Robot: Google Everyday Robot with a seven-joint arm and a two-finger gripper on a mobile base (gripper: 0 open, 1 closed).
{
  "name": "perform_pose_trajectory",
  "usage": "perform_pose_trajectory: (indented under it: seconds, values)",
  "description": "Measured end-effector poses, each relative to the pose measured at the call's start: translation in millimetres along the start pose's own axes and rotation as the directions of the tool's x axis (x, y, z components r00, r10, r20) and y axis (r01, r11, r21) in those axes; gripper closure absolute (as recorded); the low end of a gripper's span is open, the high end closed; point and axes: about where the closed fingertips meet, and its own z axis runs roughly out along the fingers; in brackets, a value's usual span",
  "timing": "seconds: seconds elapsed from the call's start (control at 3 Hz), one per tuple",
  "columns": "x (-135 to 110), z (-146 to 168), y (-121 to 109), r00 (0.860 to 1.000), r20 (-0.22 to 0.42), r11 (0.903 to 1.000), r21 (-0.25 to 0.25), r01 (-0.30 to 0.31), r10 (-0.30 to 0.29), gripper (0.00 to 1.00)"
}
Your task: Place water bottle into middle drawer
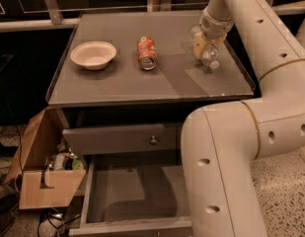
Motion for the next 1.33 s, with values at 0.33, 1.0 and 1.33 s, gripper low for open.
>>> perform_pose_trajectory:
  seconds: [0.33, 1.0, 1.33]
  values:
    - [2.6, -28.3, -10.7, 0.997, 0.066, 0.9994, 0.002, 0.036, -0.036, 1.00]
    - [57.0, -80.5, -39.8, 0.981, 0.150, 0.9904, -0.045, 0.130, -0.122, 1.00]
    - [54.9, -76.1, -40.1, 0.980, 0.154, 0.9897, -0.044, 0.137, -0.128, 1.00]
